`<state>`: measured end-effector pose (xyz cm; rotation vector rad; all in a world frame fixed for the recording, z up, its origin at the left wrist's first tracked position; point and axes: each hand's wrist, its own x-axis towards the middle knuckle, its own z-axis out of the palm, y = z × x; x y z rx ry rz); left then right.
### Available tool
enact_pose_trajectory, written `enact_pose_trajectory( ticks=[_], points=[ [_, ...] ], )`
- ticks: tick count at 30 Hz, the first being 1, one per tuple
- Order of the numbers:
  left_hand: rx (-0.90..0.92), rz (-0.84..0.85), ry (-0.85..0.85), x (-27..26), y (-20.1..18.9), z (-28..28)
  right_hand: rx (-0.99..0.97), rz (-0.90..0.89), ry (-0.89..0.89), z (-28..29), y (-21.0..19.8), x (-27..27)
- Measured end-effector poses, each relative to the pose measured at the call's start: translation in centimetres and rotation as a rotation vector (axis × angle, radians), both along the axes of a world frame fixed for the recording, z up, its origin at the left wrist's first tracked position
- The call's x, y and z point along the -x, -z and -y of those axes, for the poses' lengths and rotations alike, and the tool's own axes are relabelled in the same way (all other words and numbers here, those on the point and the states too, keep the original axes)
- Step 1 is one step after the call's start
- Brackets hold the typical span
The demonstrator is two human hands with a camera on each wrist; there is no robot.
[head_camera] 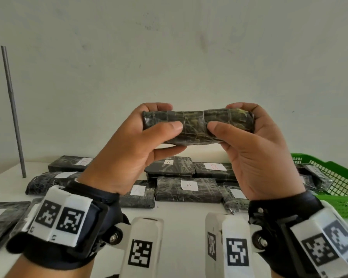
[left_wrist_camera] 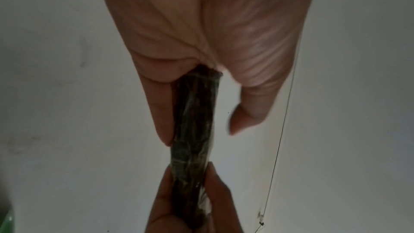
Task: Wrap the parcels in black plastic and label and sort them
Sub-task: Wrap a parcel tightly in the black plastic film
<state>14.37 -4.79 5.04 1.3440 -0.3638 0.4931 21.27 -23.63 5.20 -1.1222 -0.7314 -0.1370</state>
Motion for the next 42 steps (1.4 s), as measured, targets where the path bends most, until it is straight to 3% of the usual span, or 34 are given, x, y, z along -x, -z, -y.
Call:
enact_pose_trajectory(
  ticks=[7,11,17,33,42],
  points=[
    [-0.012,-0.036,-0.084,0.1,-0.1,-0.3,0.248,0.09,0.066,1.1,-0.1,0.1],
    [-0.053,-0.078,-0.123,-0.1,0.0,-0.1,0.213,0.084,0.074,1.0,-0.1,0.3],
    [-0.006,0.009,-0.27,-0.7,0.5,0.0,0.071,0.006,0.03,0.1,0.1,0.1],
    [0.026,0.014,-0.14,-0.3,0.2,0.9,0.112,0.099,0.066,0.9,-0.7,0.8],
    [0.11,-0.013,-0.058,0.1,-0.3,0.4,0.047,-0.024,-0.119,1.1,-0.5,0.7]
  ],
)
